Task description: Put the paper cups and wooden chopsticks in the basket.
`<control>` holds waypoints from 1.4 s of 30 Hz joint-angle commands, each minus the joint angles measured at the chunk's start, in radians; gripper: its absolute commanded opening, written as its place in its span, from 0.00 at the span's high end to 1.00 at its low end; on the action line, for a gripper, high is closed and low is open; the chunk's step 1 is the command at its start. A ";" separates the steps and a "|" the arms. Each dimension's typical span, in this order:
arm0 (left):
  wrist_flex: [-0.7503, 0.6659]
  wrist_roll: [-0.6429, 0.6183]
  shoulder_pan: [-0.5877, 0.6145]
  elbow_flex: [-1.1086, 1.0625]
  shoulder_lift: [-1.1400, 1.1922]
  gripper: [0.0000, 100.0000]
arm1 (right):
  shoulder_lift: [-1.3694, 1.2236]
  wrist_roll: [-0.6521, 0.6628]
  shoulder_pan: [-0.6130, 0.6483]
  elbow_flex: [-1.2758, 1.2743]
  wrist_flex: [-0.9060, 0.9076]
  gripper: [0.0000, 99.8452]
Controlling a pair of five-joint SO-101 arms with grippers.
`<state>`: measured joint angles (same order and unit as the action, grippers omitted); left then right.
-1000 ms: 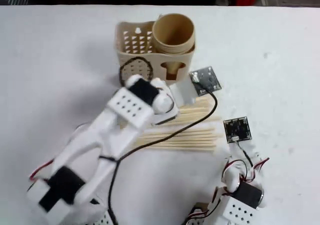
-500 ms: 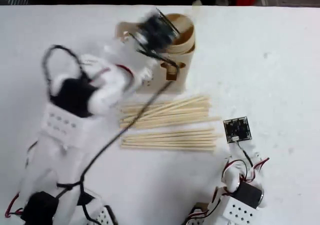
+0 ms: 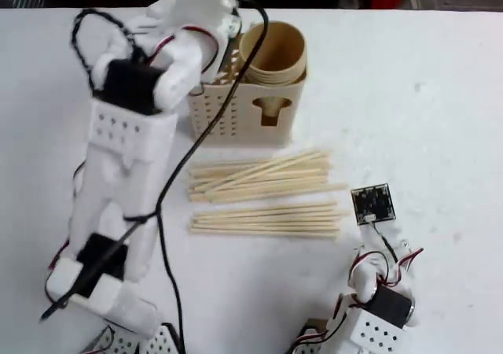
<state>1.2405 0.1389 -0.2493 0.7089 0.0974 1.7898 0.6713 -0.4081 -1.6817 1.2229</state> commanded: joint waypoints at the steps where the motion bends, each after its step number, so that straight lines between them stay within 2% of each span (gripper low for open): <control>1: -0.081 -0.087 0.013 0.055 0.027 0.98 | 0.008 0.008 -0.007 -0.008 -0.012 0.98; 7: -0.235 -0.126 0.073 0.055 0.120 0.98 | 0.008 0.008 -0.007 -0.008 -0.012 0.98; 19: -0.324 -0.124 0.084 0.031 0.245 0.98 | 0.008 0.008 -0.007 -0.008 -0.012 0.98; 28: -0.595 -0.115 0.090 -0.336 0.182 0.98 | 0.008 0.008 -0.007 -0.008 -0.012 0.98; 31: -0.726 -0.061 0.088 -0.531 0.070 0.98 | 0.008 0.008 -0.007 -0.008 -0.013 0.98; 38: -0.953 -0.052 0.090 -0.980 -0.229 0.97 | 0.008 0.008 -0.007 -0.008 -0.015 0.98; 40: -0.985 -0.052 0.090 -1.065 -0.292 0.95 | 0.008 0.008 -0.007 -0.008 -0.015 0.98; 42: -0.999 -0.057 0.090 -1.123 -0.343 0.88 | 0.008 0.008 -0.007 -0.008 -0.015 0.98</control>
<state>0.2923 0.0760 -0.1711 -0.3483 -0.1250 1.7898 0.6713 -0.4081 -1.6817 1.2229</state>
